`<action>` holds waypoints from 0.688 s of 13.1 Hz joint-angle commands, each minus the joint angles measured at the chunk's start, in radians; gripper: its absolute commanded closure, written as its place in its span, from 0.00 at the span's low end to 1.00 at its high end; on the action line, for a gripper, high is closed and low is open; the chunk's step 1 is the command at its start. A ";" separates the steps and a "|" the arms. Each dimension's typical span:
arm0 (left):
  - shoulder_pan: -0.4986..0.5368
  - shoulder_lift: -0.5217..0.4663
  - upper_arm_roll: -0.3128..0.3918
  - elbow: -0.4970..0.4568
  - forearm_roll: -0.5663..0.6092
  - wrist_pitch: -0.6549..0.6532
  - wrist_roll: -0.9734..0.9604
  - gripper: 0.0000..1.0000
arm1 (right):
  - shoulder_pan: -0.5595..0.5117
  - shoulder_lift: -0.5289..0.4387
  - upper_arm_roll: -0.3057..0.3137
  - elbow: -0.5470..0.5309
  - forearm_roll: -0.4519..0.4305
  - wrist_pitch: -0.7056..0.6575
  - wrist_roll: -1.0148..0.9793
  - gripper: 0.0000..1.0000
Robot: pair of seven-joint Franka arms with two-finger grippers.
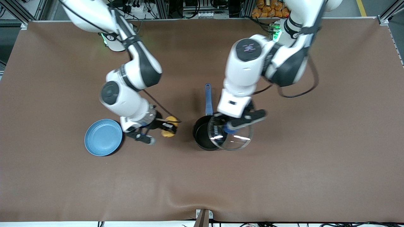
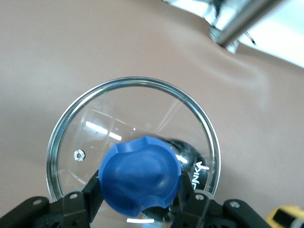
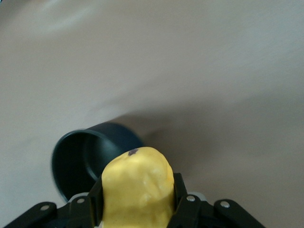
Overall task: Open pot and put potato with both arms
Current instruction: 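Lift the lid off with the left gripper while the right gripper carries the potato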
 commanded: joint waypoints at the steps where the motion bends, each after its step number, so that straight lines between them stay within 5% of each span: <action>1: 0.087 -0.119 -0.012 -0.147 -0.018 -0.016 0.123 1.00 | 0.064 0.119 -0.019 0.178 -0.042 -0.012 0.039 1.00; 6: 0.268 -0.309 -0.012 -0.411 -0.085 -0.009 0.483 1.00 | 0.139 0.303 -0.019 0.382 -0.229 0.060 0.036 1.00; 9: 0.351 -0.333 -0.012 -0.509 -0.115 0.058 0.637 1.00 | 0.176 0.415 -0.022 0.469 -0.304 0.085 0.036 1.00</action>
